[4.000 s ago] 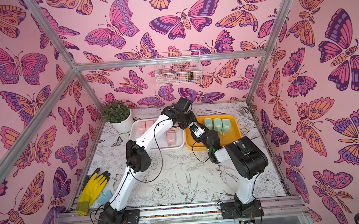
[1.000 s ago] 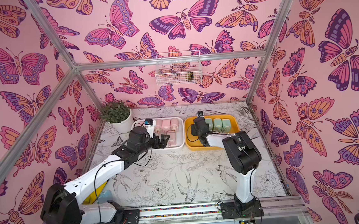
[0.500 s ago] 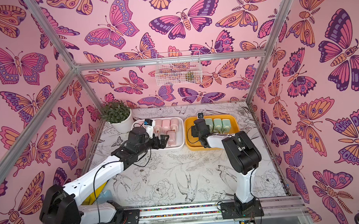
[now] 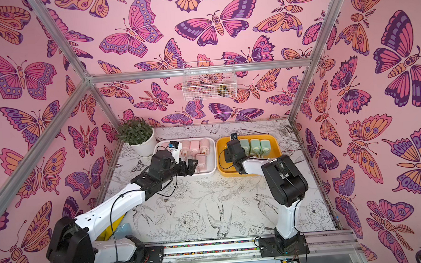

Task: Place the pencil sharpeners by color into the storage box
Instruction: Place the pencil sharpener in the storage box.

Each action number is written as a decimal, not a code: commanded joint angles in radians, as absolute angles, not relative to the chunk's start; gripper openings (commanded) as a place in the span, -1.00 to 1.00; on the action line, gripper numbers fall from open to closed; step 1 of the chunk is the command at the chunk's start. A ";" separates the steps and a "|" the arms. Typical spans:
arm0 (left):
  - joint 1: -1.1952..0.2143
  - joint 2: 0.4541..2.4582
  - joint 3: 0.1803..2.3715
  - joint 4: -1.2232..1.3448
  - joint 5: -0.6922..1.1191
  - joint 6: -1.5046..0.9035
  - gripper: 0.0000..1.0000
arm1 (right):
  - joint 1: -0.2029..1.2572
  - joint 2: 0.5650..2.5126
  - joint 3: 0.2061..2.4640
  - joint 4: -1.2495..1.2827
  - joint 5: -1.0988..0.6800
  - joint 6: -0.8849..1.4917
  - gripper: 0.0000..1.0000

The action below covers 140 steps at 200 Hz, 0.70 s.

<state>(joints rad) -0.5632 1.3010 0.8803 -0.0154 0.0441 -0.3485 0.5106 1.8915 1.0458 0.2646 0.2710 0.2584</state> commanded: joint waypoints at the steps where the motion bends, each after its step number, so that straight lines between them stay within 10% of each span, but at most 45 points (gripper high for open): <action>1: -0.560 1.284 0.869 0.002 0.029 -0.353 1.00 | 0.518 1.867 1.055 0.256 0.290 0.255 0.06; 140: -0.559 1.304 0.880 -0.002 0.029 -0.343 1.00 | 0.515 1.973 1.185 0.328 0.383 0.187 0.11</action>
<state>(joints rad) -0.5632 1.3014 0.8803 -0.0151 0.0364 -0.3485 0.5121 1.9457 1.1431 0.2920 0.3428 0.2058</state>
